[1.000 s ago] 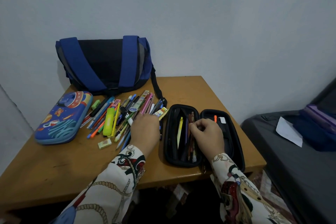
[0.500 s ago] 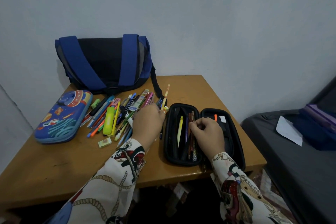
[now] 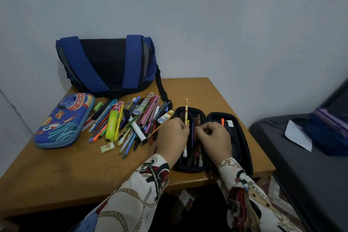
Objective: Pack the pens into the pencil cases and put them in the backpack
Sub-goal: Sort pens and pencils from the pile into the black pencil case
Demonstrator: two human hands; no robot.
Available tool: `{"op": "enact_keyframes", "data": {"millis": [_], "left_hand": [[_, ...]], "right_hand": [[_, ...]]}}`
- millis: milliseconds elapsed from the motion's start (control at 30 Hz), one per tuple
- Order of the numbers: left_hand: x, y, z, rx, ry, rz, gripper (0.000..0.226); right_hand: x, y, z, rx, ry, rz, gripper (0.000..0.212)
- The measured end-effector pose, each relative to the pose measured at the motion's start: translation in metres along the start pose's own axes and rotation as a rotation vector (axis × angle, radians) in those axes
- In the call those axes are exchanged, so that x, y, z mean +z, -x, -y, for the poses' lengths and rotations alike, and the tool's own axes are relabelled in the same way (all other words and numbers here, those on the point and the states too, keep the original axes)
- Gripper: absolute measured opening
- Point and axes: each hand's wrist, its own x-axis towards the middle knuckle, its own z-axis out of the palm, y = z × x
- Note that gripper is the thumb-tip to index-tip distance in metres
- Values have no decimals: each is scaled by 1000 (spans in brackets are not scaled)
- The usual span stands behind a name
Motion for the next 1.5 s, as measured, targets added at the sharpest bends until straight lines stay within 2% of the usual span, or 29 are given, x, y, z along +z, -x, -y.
{"op": "enact_keyframes", "data": {"millis": [200, 300, 567, 767, 900, 1067, 1233, 1367, 1500], "left_hand": [[4, 3, 1, 84, -218, 66, 10], [5, 4, 0, 132, -277, 82, 16], [-4, 13, 2, 243, -291, 192, 21], [-6, 12, 5, 251, -295, 229, 23], [-7, 10, 6, 220, -291, 251, 11], [-11, 10, 5, 259, -359, 246, 14], [-4, 5, 3, 196, -365, 180, 17], [1, 10, 7, 275, -386, 173, 17], [-2, 13, 12, 302, -371, 206, 27]], "right_hand": [[0, 0, 0, -10, 8, -4, 25], [0, 0, 0, -16, 12, -3, 25], [0, 1, -2, -16, 7, -3, 28], [1, 0, -1, -10, 3, -4, 27], [-1, 0, 0, -15, 9, -6, 26], [0, 0, 0, -10, 4, -4, 25], [-2, 1, 1, -7, 4, -3, 25], [-1, 1, 2, -1, 1, 1, 24], [0, 0, 0, -12, 1, -7, 25]]}}
